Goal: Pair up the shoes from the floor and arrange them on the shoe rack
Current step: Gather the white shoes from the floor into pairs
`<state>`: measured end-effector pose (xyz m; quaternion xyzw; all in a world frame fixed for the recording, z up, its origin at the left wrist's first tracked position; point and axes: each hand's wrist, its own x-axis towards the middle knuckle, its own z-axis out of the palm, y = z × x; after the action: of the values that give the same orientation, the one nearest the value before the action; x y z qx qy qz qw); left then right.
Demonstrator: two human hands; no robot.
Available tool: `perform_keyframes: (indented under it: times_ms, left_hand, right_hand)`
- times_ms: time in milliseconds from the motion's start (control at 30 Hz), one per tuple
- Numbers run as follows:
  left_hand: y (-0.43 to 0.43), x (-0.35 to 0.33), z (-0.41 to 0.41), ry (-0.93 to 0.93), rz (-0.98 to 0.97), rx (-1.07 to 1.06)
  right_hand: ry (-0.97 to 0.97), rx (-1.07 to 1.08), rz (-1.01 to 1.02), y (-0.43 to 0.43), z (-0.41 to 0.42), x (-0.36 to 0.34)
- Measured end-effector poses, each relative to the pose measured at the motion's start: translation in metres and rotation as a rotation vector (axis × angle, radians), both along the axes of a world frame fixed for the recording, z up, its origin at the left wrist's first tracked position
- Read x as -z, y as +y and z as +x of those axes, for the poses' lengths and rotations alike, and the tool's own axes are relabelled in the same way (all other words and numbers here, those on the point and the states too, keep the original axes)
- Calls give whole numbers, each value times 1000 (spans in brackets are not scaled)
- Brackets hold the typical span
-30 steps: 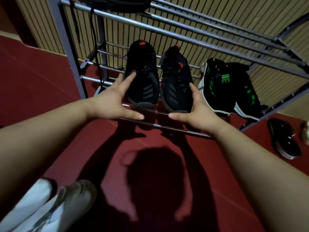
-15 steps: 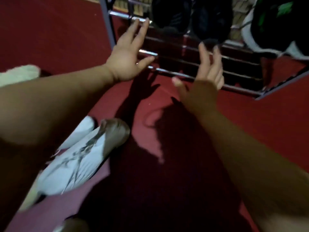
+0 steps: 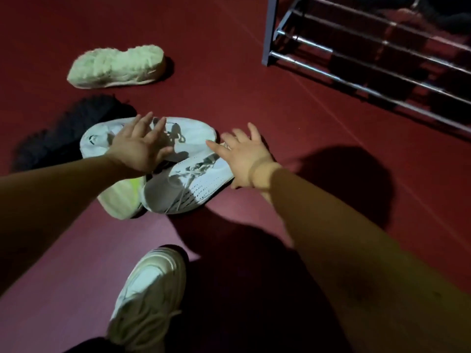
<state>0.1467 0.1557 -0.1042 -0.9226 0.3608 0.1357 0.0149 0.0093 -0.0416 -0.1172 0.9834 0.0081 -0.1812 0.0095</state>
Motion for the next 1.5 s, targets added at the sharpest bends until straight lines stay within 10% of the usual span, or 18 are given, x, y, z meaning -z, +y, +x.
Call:
perform_keyframes:
  times_ms: [733,1000,1500]
  left_hand:
    - [-306,-81,-213,245,-30,926]
    - [-330,-127,-301,360,-22,976]
    - [-437,-92,-492,341,-35,771]
  right_hand:
    - [250,1017,-97,-125,-290,-101]
    - [423,1404,-229,-134,-391,-180]
    - [253,1527,-42,-249,-595,-106]
